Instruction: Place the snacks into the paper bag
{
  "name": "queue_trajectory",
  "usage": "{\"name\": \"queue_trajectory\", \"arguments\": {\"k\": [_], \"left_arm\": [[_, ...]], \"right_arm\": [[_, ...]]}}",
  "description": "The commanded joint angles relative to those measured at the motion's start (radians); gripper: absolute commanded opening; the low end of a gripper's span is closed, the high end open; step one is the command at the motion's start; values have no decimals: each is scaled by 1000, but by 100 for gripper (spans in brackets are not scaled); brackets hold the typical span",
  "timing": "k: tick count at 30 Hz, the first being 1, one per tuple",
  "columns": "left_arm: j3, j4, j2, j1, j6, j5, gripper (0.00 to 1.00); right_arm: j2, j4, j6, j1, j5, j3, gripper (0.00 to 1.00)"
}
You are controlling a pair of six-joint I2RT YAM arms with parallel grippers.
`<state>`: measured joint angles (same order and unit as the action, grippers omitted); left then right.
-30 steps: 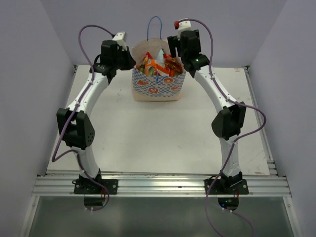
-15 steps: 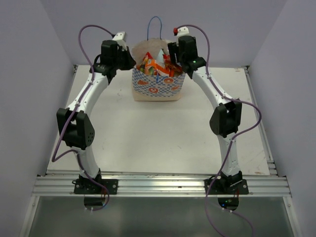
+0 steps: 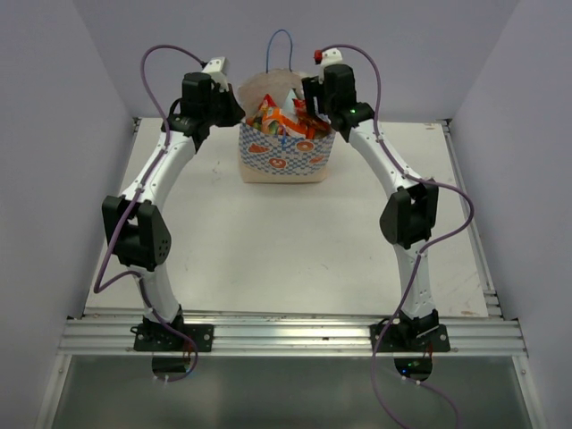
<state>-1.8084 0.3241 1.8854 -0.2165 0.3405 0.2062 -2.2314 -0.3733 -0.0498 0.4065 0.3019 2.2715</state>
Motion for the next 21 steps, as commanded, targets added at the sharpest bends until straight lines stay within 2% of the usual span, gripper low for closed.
{"name": "queue_trajectory", "arguments": {"k": [1,13,21], "left_arm": [[-25,-30,9,14,-3,-8,0],[-28,-26,12,14,6,-22,0],[-28,-26,11,12,22,-27,0]], "right_arm": [[64,-23,27,12,-64,40,86],[93,2,36,15,-110,82,87],[108,31,8,11,-90,14,88]]}}
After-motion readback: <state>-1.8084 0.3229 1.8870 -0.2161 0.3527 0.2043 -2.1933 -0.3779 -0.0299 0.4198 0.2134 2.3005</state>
